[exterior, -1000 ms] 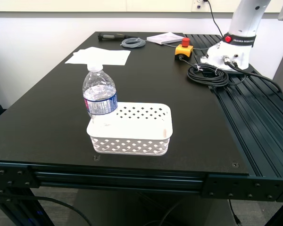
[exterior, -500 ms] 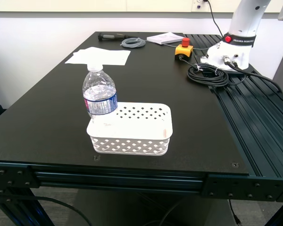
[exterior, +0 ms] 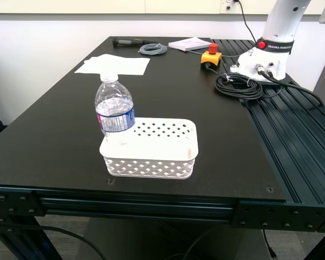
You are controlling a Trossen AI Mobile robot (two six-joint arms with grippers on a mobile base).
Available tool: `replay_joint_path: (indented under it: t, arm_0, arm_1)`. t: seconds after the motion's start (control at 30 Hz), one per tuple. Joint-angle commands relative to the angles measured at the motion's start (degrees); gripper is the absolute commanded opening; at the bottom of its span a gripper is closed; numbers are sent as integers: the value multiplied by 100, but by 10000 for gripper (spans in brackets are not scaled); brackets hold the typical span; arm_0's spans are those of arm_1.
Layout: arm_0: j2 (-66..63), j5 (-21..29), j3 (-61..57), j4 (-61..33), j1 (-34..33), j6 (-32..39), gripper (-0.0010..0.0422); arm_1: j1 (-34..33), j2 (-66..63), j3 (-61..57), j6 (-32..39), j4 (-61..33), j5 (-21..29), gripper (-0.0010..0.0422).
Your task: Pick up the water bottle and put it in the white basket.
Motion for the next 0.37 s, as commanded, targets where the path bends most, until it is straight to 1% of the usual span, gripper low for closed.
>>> replay_joint_path:
  t: [0.03,0.37]
  arm_0:
    - [-2,7,7,22,2,0,1]
    - [-2,7,7,22,2,0,1]
  arm_1:
    - [2,-2,-2,15,9,-7,142]
    - [2,-2,-2,15,44,-7,142]
